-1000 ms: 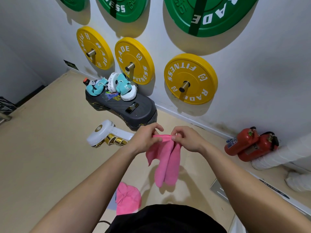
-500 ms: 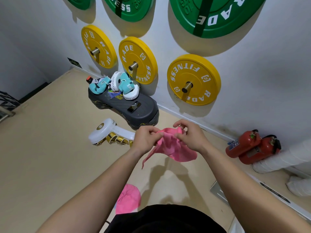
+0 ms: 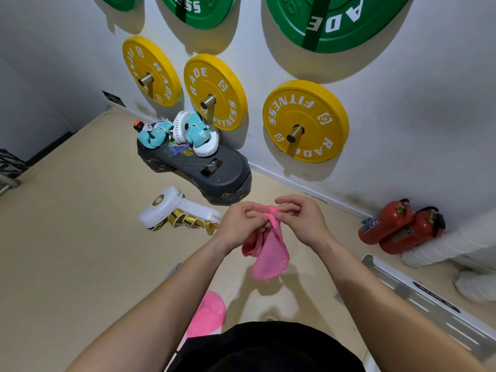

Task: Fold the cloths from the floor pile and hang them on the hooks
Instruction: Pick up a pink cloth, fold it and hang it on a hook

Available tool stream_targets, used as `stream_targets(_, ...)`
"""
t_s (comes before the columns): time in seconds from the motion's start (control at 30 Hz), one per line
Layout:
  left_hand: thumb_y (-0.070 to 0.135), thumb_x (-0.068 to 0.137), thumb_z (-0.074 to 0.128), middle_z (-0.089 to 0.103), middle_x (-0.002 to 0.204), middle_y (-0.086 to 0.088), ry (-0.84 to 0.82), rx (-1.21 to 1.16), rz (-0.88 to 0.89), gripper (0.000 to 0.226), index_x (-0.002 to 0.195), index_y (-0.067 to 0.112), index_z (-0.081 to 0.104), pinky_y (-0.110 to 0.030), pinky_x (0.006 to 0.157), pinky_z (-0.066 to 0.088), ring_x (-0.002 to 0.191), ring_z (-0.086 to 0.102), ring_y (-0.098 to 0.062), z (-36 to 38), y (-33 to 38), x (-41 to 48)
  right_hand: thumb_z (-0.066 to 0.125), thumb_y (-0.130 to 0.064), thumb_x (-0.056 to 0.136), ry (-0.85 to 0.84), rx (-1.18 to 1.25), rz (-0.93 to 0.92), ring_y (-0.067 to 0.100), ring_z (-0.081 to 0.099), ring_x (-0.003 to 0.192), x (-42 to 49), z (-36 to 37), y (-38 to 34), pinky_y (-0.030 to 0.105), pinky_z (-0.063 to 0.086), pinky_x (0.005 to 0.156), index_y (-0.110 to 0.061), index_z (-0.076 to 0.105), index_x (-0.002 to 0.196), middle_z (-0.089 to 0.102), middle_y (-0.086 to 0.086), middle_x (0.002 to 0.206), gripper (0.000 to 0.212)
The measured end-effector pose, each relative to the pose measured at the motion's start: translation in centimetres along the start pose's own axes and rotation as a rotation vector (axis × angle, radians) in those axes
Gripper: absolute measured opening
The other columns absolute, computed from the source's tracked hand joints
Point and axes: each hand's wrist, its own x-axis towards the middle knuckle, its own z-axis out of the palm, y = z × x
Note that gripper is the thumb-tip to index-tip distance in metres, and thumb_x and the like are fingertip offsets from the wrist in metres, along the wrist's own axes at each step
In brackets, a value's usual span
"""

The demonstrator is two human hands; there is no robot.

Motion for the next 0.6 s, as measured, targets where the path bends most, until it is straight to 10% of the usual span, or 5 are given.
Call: stream_targets(0.6, 0.008, 0.092, 0.067, 0.071, 0.065, -0.016, 0.127, 0.063, 0.192, 0.002, 0.091, 0.008, 0.065, -0.048, 0.053, 0.057, 0.061, 0.068, -0.042, 0.7, 1.9, -1.8, 0.074, -0.005, 0.078, -0.080, -0.153, -0.112, 0.015, 0.071, 0.077, -0.8, -0.3, -2.1, 0.030, 0.058, 0.080, -0.030, 0.068, 0.103, 0.076, -0.003, 0.082, 0.036)
